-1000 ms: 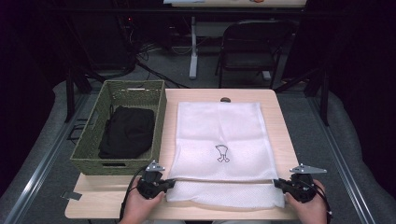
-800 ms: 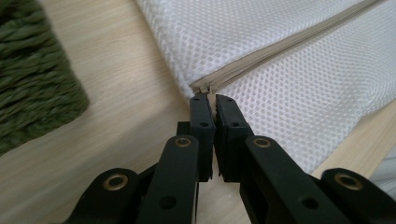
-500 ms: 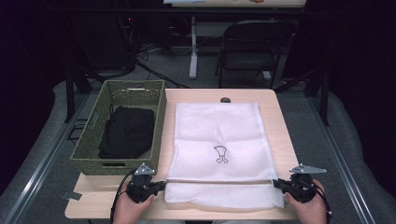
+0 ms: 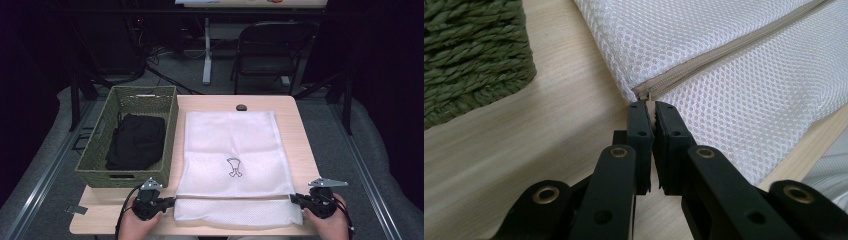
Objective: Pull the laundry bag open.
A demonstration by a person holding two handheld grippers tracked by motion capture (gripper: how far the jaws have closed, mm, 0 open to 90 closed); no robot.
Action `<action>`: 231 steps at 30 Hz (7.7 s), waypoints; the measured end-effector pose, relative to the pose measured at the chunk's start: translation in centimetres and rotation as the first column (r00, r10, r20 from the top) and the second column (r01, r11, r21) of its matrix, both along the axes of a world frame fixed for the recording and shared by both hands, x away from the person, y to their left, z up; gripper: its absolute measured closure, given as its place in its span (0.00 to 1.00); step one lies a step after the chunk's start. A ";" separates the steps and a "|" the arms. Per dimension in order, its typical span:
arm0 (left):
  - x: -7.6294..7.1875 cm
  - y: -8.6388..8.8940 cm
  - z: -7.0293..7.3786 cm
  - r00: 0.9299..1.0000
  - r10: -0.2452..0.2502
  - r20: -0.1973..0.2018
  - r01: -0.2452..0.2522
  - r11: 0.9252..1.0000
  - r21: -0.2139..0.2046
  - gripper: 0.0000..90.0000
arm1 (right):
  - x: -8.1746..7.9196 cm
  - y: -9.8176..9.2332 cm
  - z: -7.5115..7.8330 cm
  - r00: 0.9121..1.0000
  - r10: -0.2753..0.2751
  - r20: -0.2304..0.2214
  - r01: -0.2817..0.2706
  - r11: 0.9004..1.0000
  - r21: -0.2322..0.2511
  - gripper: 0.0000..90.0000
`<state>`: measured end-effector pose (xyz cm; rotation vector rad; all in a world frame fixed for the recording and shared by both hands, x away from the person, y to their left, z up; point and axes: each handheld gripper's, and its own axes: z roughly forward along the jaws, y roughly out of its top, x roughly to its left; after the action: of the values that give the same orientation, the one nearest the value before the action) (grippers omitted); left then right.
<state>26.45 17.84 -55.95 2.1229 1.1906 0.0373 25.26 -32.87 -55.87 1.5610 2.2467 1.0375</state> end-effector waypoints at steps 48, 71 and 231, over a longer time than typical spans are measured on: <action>-0.1 1.4 1.0 0.989 0.098 0.115 -0.100 0.995 0.017 0.65 | -0.9 -0.8 0.5 0.998 -0.023 0.056 0.028 0.996 -0.080 0.52; -0.5 1.6 1.4 0.978 0.112 0.173 -0.115 0.993 0.005 0.61 | -1.0 1.9 1.6 0.991 0.059 0.119 -0.043 0.990 -0.134 0.54; 0.2 1.0 11.0 0.973 -0.021 0.231 -0.003 0.995 0.104 0.55 | 3.3 15.7 -1.2 0.851 0.522 0.051 -0.504 0.841 -0.194 0.84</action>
<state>26.69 18.84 -44.93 2.1448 1.0602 0.3415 28.51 -17.18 -57.09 0.8198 2.6665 0.9702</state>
